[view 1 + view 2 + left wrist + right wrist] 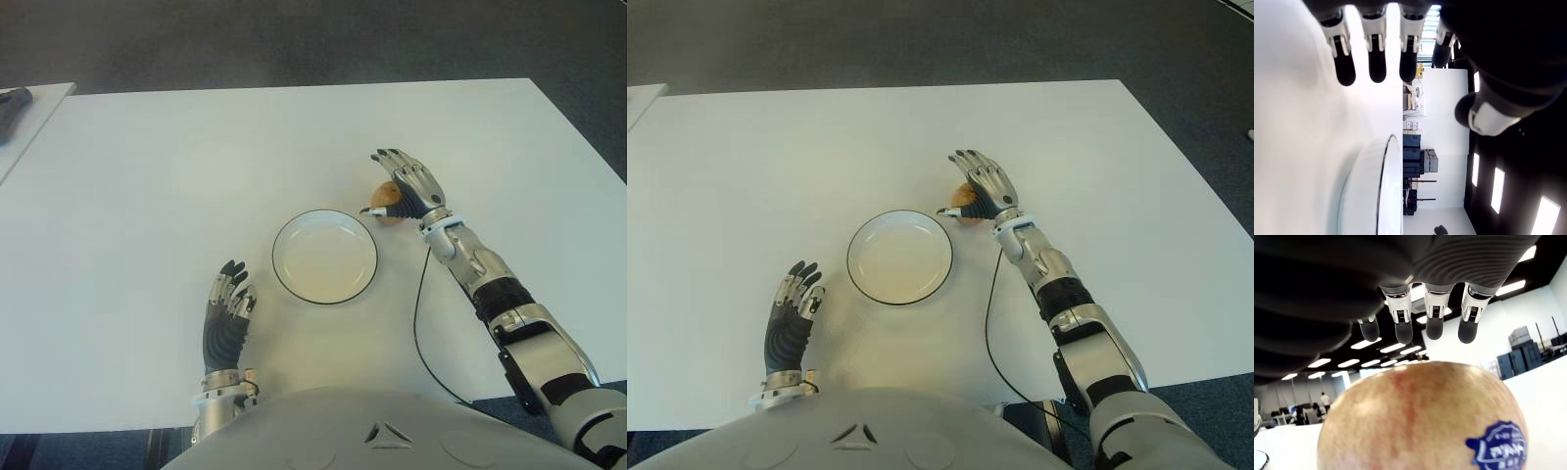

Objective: Put the apples into the plate.

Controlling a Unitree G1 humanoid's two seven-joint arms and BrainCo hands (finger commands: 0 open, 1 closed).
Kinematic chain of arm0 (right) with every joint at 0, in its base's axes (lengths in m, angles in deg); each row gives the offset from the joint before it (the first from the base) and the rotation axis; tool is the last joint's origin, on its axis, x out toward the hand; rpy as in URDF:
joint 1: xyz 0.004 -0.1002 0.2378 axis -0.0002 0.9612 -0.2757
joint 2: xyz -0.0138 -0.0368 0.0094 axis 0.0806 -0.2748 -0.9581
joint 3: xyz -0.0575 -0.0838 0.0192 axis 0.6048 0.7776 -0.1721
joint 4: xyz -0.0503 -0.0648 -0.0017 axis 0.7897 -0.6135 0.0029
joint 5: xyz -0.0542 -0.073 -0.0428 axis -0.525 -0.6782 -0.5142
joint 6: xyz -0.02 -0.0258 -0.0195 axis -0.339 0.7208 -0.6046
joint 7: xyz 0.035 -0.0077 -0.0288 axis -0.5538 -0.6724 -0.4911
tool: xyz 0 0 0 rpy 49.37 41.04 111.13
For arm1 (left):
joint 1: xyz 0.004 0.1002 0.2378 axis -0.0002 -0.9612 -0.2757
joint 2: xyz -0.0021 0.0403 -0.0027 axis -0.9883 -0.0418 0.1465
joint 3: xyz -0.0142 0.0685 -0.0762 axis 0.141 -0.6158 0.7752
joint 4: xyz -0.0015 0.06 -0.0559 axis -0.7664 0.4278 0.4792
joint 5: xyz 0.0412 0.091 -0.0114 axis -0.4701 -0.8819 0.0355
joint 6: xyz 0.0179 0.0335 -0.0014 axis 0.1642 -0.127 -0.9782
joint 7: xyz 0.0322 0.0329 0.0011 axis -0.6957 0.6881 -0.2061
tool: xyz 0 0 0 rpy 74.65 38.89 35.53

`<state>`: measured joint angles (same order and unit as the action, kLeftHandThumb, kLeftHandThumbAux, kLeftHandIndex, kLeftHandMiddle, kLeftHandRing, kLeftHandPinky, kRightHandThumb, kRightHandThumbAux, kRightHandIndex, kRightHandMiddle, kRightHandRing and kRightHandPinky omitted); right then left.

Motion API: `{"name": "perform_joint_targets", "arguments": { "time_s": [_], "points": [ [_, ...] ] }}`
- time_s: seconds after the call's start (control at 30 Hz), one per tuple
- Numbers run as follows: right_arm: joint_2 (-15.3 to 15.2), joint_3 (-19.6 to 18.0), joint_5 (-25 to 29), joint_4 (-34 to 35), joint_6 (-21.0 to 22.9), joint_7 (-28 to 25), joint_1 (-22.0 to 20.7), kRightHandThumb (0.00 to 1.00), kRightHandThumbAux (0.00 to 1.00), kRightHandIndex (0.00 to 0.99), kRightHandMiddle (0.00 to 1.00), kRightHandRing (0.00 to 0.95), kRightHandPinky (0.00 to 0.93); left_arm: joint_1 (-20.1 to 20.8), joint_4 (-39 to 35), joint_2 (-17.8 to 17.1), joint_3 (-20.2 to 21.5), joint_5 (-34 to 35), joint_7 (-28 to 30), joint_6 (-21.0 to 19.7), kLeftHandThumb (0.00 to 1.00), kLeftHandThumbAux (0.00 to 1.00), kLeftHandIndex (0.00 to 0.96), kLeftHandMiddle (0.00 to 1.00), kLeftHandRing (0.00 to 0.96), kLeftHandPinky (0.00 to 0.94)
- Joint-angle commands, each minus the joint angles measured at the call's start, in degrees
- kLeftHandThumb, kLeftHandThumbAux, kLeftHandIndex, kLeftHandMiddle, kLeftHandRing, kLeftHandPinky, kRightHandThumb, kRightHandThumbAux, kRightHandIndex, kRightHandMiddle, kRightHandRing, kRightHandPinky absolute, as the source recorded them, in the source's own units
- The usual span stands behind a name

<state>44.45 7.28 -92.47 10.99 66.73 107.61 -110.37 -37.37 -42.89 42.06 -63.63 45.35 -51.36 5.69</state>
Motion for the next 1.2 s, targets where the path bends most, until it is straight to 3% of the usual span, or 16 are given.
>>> {"name": "perform_joint_targets", "arguments": {
  "time_s": [0.03,0.53,1.2],
  "points": [
    [-0.9,1.2,0.3,-2.6,-0.5,0.8,0.3,0.414,0.444,0.047,0.051,0.040,0.069,-0.2,0.1,-0.2,0.3,0.4,0.7,-0.3,0.227,0.552,0.117,0.159,0.157,0.217],
    [-1.4,2.6,1.1,-11.2,-1.6,2.6,-1.8,0.442,0.476,0.043,0.052,0.028,0.053,-0.3,-0.1,-0.2,0.4,0.2,0.6,0.0,0.226,0.565,0.119,0.166,0.174,0.239],
    [-0.7,3.3,4.3,-15.7,-2.3,0.7,-3.6,0.453,0.513,0.019,0.064,0.035,0.059,-0.3,-0.3,-0.5,0.3,0.8,1.2,-0.3,0.230,0.564,0.123,0.166,0.168,0.226]
  ]
}}
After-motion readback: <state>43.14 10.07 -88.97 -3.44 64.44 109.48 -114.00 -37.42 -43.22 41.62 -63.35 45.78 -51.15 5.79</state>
